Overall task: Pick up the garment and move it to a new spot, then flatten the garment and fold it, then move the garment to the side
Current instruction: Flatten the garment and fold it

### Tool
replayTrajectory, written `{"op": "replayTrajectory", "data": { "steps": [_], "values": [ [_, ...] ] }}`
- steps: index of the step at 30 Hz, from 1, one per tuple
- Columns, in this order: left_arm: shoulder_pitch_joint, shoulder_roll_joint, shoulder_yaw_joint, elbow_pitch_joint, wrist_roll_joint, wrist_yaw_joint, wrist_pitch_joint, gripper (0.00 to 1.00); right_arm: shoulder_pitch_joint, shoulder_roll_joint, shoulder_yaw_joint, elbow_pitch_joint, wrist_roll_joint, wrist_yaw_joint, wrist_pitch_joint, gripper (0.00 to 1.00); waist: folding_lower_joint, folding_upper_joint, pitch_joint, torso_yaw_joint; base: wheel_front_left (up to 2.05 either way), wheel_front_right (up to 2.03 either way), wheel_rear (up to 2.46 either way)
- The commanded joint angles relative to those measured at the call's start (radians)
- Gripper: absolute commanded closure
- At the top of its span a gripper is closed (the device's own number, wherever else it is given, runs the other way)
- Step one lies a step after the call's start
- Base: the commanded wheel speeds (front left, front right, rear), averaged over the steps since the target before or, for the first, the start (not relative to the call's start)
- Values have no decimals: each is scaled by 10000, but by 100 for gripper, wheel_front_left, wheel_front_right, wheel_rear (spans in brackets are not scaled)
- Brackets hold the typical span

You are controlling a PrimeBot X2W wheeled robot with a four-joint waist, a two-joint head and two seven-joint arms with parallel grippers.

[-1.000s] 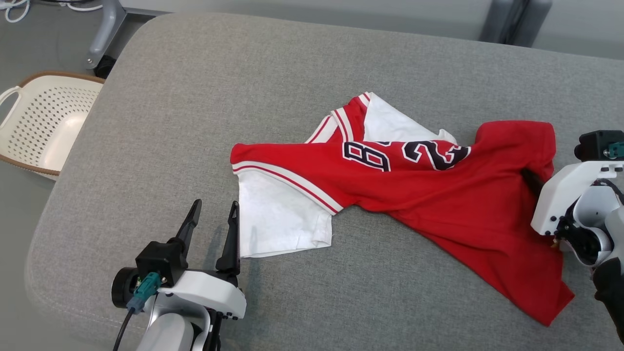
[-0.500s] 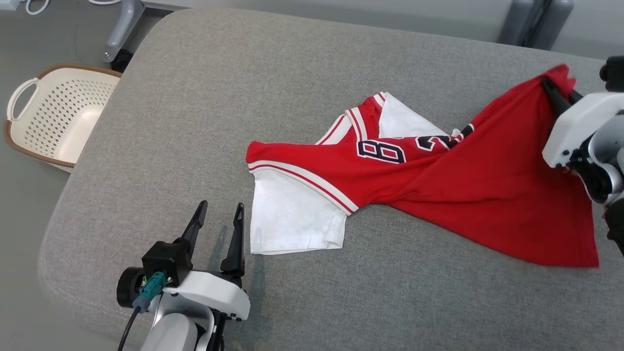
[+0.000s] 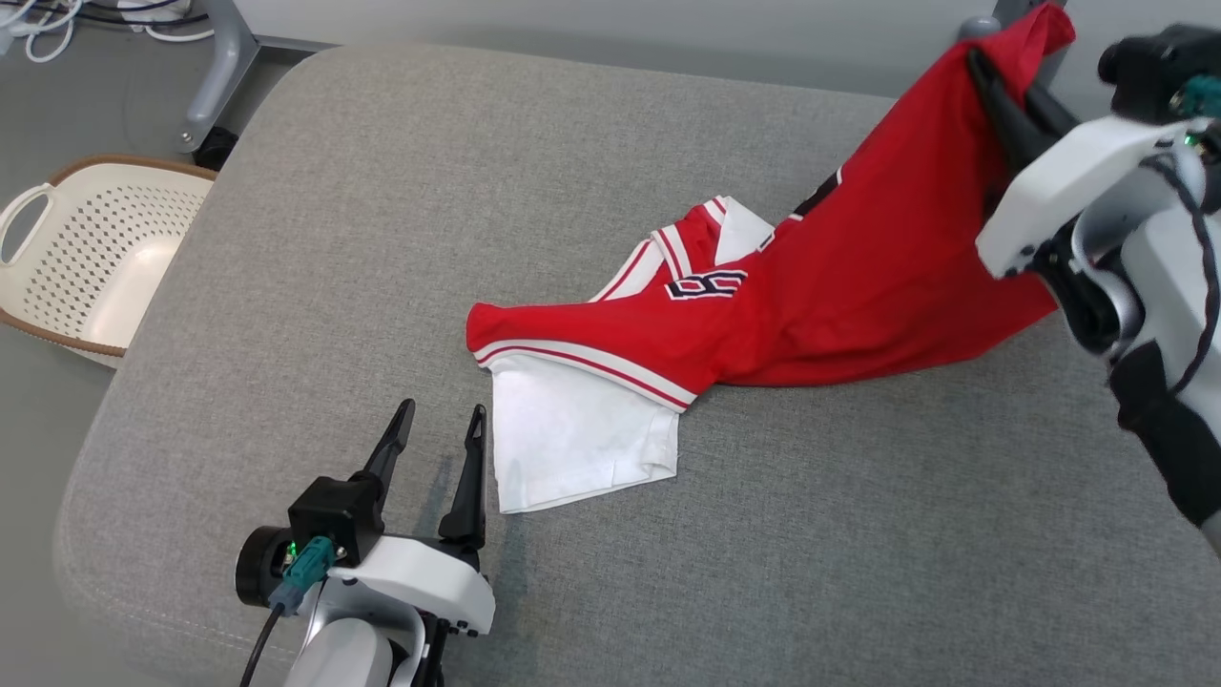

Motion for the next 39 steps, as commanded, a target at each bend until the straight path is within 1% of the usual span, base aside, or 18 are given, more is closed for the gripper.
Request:
{"op": "replayTrajectory", "data": {
  "steps": [1,7,10,13,16,21,22,23,24,25,26,30,33,36,39],
  "values": [
    [79,31,-4,22,-8,60,-38,0,494,-168,228,-118,239,1,-105,100,0,0,-97,-74,0,0,0],
    [281,34,55,49,53,50,-40,0,2124,-731,832,-891,1023,1,-357,100,0,0,-331,-345,0,0,0],
    [351,34,91,61,108,40,-38,0,3004,-1067,1042,-1260,1273,1,-381,100,0,0,-410,-495,0,0,0],
    [364,33,126,75,177,3,-38,0,3634,-1233,1073,-1549,1518,1,-338,100,0,0,-423,-664,0,0,0],
    [328,34,113,124,224,-64,-28,0,3901,-1265,1024,-1582,1556,1,-299,100,0,0,-384,-795,0,0,0],
    [149,32,63,189,251,-108,-28,0,3520,-925,792,-983,1499,1,-383,100,0,0,-281,-903,0,0,0],
    [126,34,59,199,253,-108,-28,0,3386,-833,727,-786,1450,1,-463,82,0,0,-256,-920,0,0,0],
    [101,34,52,215,255,-111,-28,0,3255,-723,701,-597,1400,1,-540,69,0,0,-232,-935,0,0,0],
    [80,33,46,224,257,-94,-28,0,3101,-662,704,-413,1265,1,-655,50,0,0,-207,-953,0,0,0],
    [50,32,46,232,259,-91,-28,0,2929,-620,757,-273,1081,1,-779,16,0,0,-182,-970,0,0,0],
    [21,32,47,234,261,-87,-28,0,2818,-551,726,-70,993,1,-869,0,0,0,-163,-989,0,0,0],
    [-28,33,-5,257,228,-78,-28,0,2536,-372,675,492,686,1,-1083,0,0,0,-136,-1057,0,0,0],
    [-23,33,-18,254,193,-61,-26,0,2623,-342,633,557,662,1,-1141,0,0,0,-145,-1097,0,0,0],
    [-6,31,-45,209,202,-54,-28,0,2916,-510,536,465,579,1,-1192,0,0,0,-172,-1173,0,0,0],
    [53,33,-14,133,213,-22,-26,0,3337,-718,-112,-151,295,1,-1189,0,0,0,-194,-1284,0,0,0]
  ]
}}
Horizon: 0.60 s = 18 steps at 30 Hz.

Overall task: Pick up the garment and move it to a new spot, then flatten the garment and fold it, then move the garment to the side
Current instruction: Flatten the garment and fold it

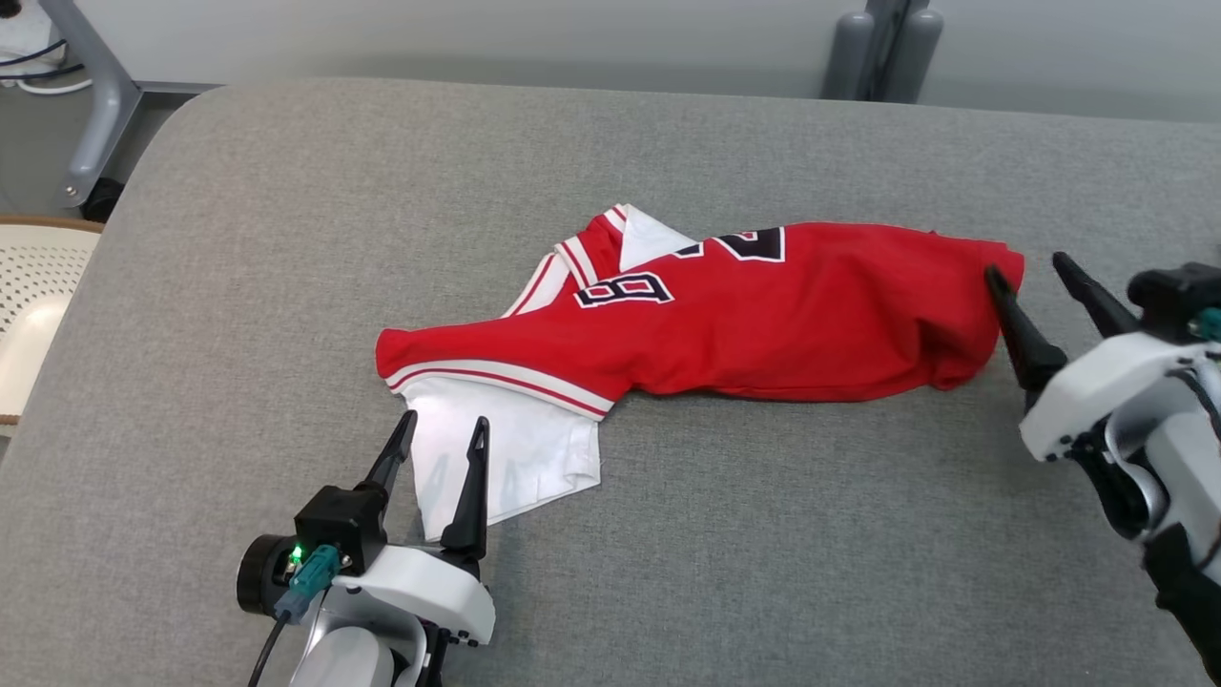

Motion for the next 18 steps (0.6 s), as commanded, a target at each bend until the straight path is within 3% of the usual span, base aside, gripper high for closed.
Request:
{"op": "replayTrajectory", "data": {
  "steps": [1,9,14,18],
  "values": [
    [-46,42,33,-59,35,26,-13,0,364,-102,-250,-192,-200,1,-64,0,0,-1,-15,-59,0,0,0],
    [99,42,73,-187,77,35,-13,0,2998,232,-2399,-2257,-1924,1,-60,0,0,-1,-21,-315,0,0,0],
    [75,40,87,-158,104,-18,-13,0,3774,573,-2455,-3020,-2584,1,-61,0,0,-1,42,-364,0,0,0],
    [-57,40,26,-102,117,-68,-13,0,3446,746,-2314,-2784,-2887,1,-62,0,0,-1,106,-269,0,0,0]
  ]
}}
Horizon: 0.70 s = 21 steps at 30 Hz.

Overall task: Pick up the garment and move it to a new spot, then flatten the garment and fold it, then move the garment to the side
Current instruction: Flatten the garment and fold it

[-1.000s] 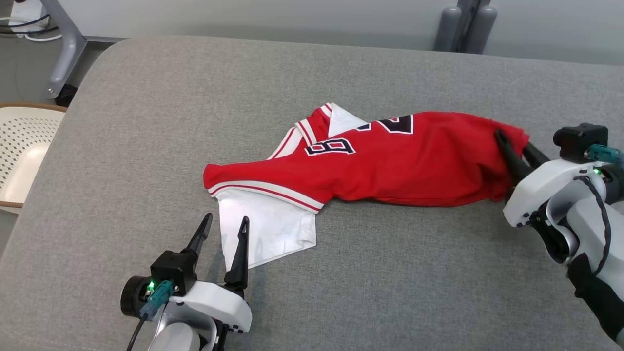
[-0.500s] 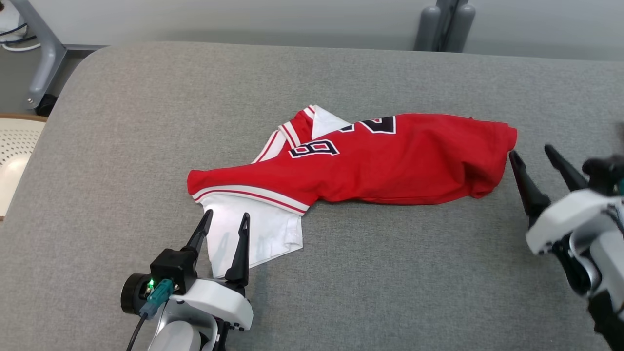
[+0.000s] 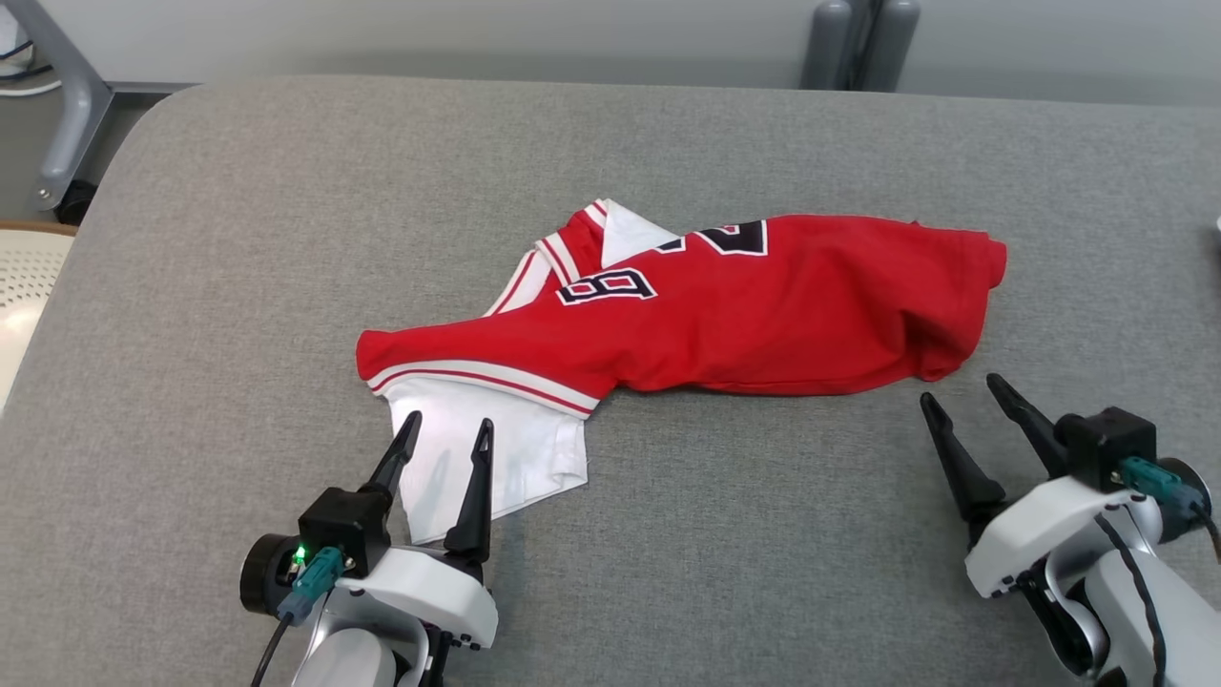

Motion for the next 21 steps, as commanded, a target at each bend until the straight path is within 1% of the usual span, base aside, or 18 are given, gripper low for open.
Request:
{"op": "replayTrajectory", "data": {
  "steps": [1,7,8,10,12,13,14,19,21],
  "values": [
    [-180,45,-4,23,47,-2,-12,0,-237,4,32,203,20,1,-52,0,0,0,45,102,0,0,0],
    [-227,45,-13,47,-8,49,-11,0,-1015,171,105,1471,238,1,-49,0,0,0,213,487,0,0,0],
    [-227,42,-1,48,-1,48,-12,0,-1120,183,110,1621,205,1,-48,9,0,0,239,533,0,0,0],
    [-223,39,39,41,0,60,-11,0,-1262,244,147,1823,212,1,-49,54,0,0,280,596,0,0,0],
    [-215,40,51,36,6,61,-11,0,-1388,249,177,2010,205,1,-50,77,0,0,297,637,0,0,0],
    [-207,42,51,34,8,59,-11,0,-1435,233,196,2063,146,1,-52,96,0,0,297,650,0,0,0],
    [-192,39,56,29,11,61,-11,0,-1464,239,192,2107,147,1,-51,100,0,0,292,652,0,0,0],
    [-66,39,90,4,43,94,-11,0,-1247,211,179,1855,154,1,-52,100,0,0,194,521,0,0,0],
    [-4,42,109,6,57,108,-11,0,-958,155,151,1523,261,1,-52,100,0,0,113,391,0,0,0]
  ]
}}
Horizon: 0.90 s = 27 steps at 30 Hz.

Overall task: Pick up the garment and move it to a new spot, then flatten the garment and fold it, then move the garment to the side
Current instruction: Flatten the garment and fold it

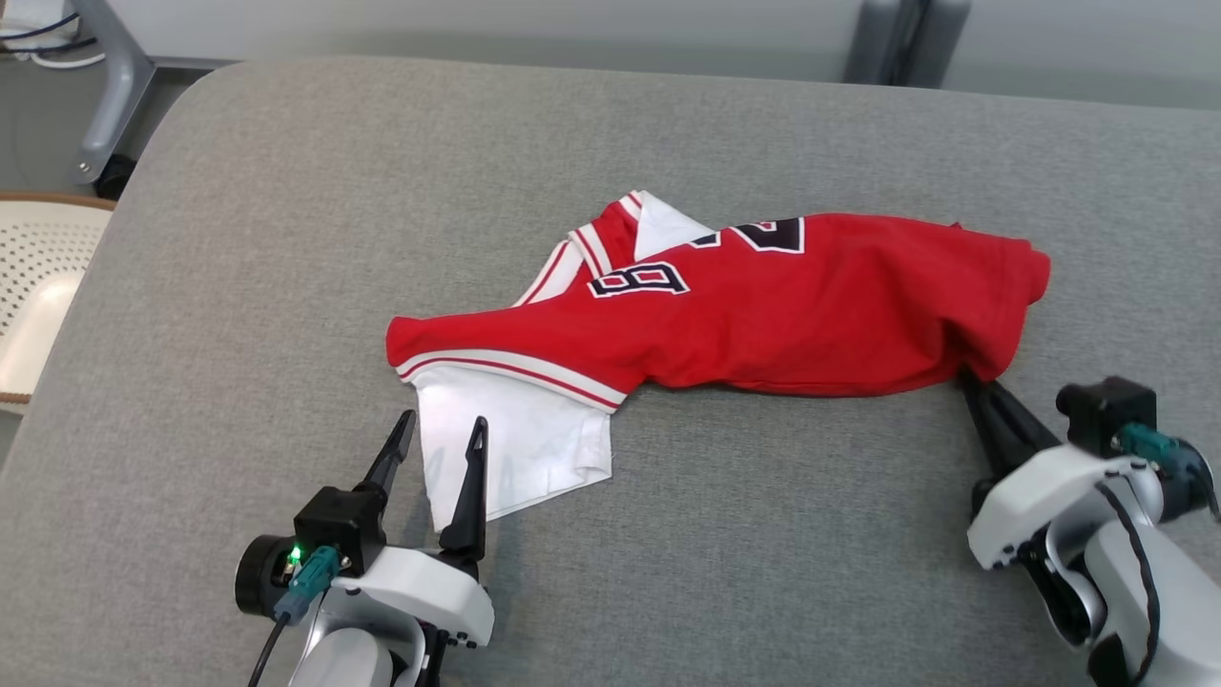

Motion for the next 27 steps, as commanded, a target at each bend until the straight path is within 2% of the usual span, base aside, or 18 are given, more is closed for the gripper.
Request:
{"op": "replayTrajectory", "data": {
  "steps": [1,6,16,21,27],
  "values": [
    [57,38,48,-18,57,31,-11,0,207,-103,2,-54,53,1,-50,100,0,0,-81,-110,0,0,0],
    [232,44,84,47,110,-32,-11,0,1112,-615,390,-1221,430,1,20,100,0,0,-320,-581,0,0,0],
    [269,51,57,122,186,-95,-11,0,2270,-2316,1008,-3613,1309,-1,1545,100,0,0,-554,-1138,0,0,0],
    [233,76,58,152,233,-171,-11,0,2404,-2930,1311,-3710,1137,-1,1901,100,0,0,-530,-1135,0,0,0],
    [282,115,140,145,258,-131,-11,0,2582,-2787,1183,-3328,1118,-1,1717,98,0,0,-510,-1189,0,0,0]
  ]
}}
